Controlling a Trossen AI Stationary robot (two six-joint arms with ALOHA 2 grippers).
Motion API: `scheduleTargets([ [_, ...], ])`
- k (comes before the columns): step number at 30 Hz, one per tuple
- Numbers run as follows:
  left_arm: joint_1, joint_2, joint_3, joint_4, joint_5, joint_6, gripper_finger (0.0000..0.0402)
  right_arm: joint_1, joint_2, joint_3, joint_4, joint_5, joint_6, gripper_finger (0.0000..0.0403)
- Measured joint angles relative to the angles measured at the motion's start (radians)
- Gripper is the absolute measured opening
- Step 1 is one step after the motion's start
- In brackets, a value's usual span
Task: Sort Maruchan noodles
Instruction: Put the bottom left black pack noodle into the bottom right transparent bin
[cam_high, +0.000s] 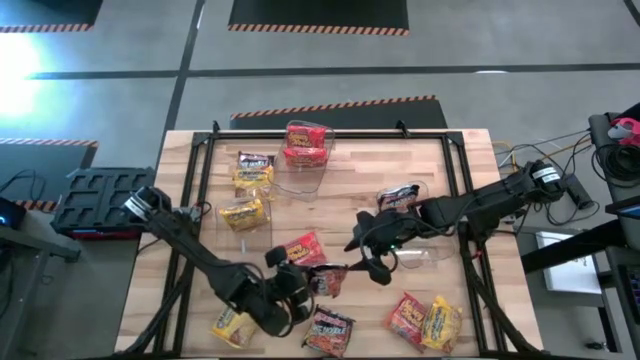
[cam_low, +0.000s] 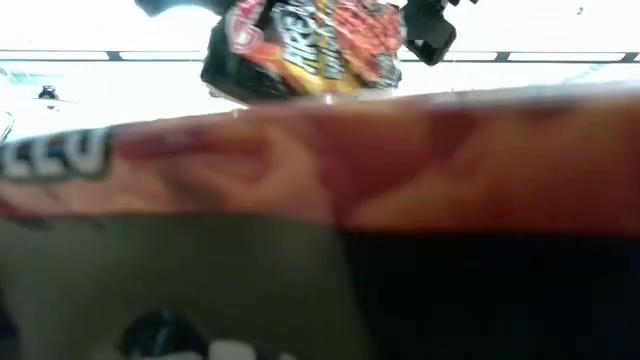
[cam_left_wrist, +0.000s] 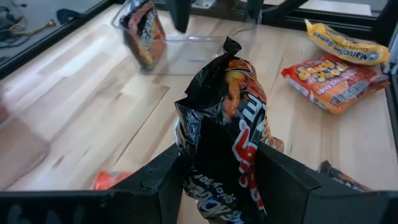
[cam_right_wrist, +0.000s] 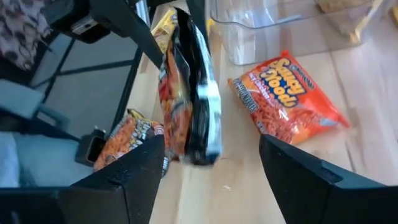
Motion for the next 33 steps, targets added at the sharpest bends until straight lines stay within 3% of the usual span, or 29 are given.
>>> scheduleTargets([
  [14,0.114,0.018,-0.001,0.216,0.122,0.296,0.0158,-0.006,0.044,0.000,0.003,-0.043,-0.044,0.0258],
  [26,0.144,0.019,-0.002,0.225,0.124,0.343,0.0158,-0.006,0.081,0.000,-0.002,-0.049,-0.043,0.0255],
  [33,0.144,0.019,-0.002,0.235,0.122,0.359,0.0159,-0.006,0.081,0.000,-0.002,-0.053,-0.042,0.0214],
])
